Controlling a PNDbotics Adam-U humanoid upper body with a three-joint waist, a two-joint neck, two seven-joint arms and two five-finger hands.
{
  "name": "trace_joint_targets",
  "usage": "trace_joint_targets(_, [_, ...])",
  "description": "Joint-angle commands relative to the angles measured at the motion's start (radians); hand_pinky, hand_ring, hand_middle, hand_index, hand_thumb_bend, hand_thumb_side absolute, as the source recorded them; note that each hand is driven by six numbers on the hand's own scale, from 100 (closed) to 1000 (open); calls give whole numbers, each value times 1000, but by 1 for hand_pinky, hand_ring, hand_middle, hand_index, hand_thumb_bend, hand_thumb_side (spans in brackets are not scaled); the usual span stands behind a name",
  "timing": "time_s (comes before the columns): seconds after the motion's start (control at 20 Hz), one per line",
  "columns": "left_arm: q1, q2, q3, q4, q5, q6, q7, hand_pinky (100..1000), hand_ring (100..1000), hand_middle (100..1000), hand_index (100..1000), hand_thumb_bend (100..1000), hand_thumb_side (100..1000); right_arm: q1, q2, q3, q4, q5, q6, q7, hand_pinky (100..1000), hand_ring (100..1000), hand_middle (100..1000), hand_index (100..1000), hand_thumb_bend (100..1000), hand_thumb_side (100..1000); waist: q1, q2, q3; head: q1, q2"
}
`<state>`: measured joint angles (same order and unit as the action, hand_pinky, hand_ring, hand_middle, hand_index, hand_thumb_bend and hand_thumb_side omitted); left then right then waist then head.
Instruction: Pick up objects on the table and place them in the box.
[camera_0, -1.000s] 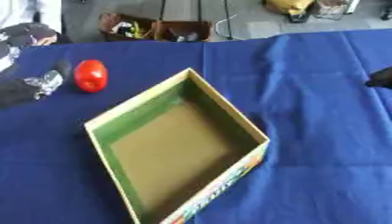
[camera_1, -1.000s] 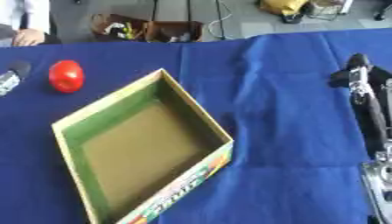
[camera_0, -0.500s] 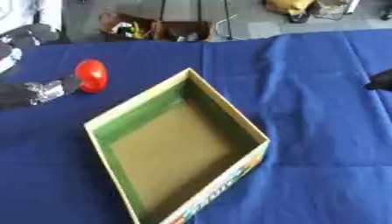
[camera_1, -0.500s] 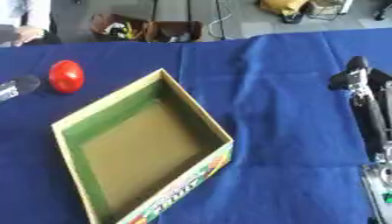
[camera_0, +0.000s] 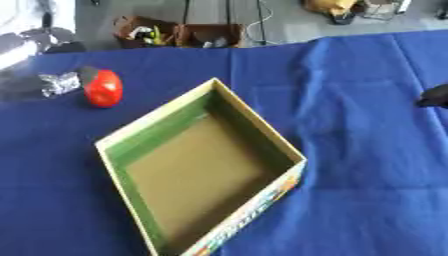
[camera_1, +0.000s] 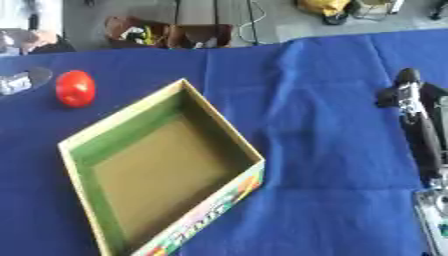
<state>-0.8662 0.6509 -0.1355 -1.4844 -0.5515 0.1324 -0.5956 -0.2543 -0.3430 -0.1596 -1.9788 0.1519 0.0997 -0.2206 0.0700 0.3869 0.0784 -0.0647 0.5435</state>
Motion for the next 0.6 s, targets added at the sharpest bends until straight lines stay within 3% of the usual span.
trace_joint_targets(0.05, [-47, 37, -6, 55, -22, -2, -44, 1000, 1000, 1000, 1000, 734, 897, -1, -14, 0, -21, 9, 0, 7, 739, 551, 416, 518, 100, 865, 2, -17, -2, 6, 2])
trace_joint_targets(0.4, [-125, 10, -15, 205, -125, -21, -106, 1000, 1000, 1000, 1000, 730, 833, -1, -17, 5, -21, 12, 0, 16, 738, 546, 410, 513, 100, 864, 5, -11, -11, 14, -1])
trace_joint_targets(0.6, [-156, 0, -13, 288, -179, -43, -127, 932, 1000, 1000, 1000, 619, 756, -1, -16, 10, -21, 15, -1, 25, 737, 541, 404, 508, 100, 863, 4, 0, -20, 19, -5])
